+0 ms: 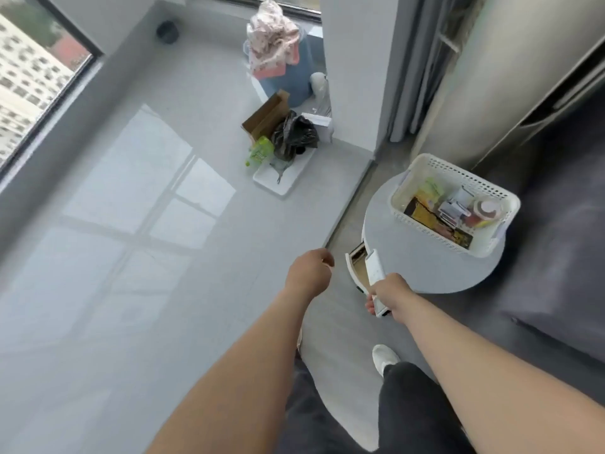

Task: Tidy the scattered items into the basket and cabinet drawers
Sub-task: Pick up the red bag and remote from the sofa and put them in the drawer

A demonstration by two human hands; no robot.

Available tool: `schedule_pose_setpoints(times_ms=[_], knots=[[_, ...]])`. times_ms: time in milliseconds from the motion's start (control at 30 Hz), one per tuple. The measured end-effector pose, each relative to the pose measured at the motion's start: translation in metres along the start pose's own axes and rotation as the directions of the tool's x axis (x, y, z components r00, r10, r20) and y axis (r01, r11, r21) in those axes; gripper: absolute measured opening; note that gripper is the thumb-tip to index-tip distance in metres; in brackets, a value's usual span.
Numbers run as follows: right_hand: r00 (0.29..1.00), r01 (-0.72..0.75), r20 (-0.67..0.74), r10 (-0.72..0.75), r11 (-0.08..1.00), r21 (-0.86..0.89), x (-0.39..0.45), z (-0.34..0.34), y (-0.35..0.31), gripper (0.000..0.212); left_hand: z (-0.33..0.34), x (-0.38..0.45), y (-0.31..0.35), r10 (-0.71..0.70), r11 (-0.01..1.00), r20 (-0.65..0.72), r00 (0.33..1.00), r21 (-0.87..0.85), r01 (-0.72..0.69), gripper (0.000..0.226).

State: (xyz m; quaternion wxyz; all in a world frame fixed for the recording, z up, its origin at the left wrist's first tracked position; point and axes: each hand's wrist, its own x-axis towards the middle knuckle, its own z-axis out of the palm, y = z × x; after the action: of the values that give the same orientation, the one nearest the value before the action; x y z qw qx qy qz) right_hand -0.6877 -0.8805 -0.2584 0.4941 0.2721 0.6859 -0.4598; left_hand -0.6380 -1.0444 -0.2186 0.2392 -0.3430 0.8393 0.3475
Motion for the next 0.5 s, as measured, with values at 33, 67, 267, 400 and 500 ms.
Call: schedule_pose_setpoints(times_ms=[33, 67, 267, 400, 500], knots=[[1.0, 0.002, -0.011, -0.001, 0.999, 0.053, 0.009, 0.005, 0.003, 0.018, 0.005, 0.019, -0.003, 0.008, 1.0, 0.05, 0.999, -0.014, -0.007, 0.033], [1.0, 0.011, -0.017, -0.01, 0.996, 0.093, 0.017, 0.01, 0.005, 0.02, 0.01, 0.037, -0.005, 0.007, 0.999, 0.094, 0.996, -0.054, -0.001, 0.034], [0.993, 0.071, -0.111, -0.046, 0.971, 0.227, 0.073, 0.038, 0.039, 0.017, 0.069, 0.126, -0.026, 0.051, 0.998, 0.242, 0.969, -0.05, -0.04, 0.023], [0.98, 0.082, -0.197, -0.021, 0.948, 0.308, 0.143, 0.044, 0.07, 0.018, 0.13, 0.165, -0.052, 0.022, 0.979, 0.328, 0.944, -0.2, 0.046, 0.017], [0.967, 0.078, -0.255, 0.006, 0.945, 0.317, 0.22, 0.047, 0.099, 0.021, 0.185, 0.197, -0.09, -0.078, 0.919, 0.396, 0.915, -0.328, 0.22, 0.023]])
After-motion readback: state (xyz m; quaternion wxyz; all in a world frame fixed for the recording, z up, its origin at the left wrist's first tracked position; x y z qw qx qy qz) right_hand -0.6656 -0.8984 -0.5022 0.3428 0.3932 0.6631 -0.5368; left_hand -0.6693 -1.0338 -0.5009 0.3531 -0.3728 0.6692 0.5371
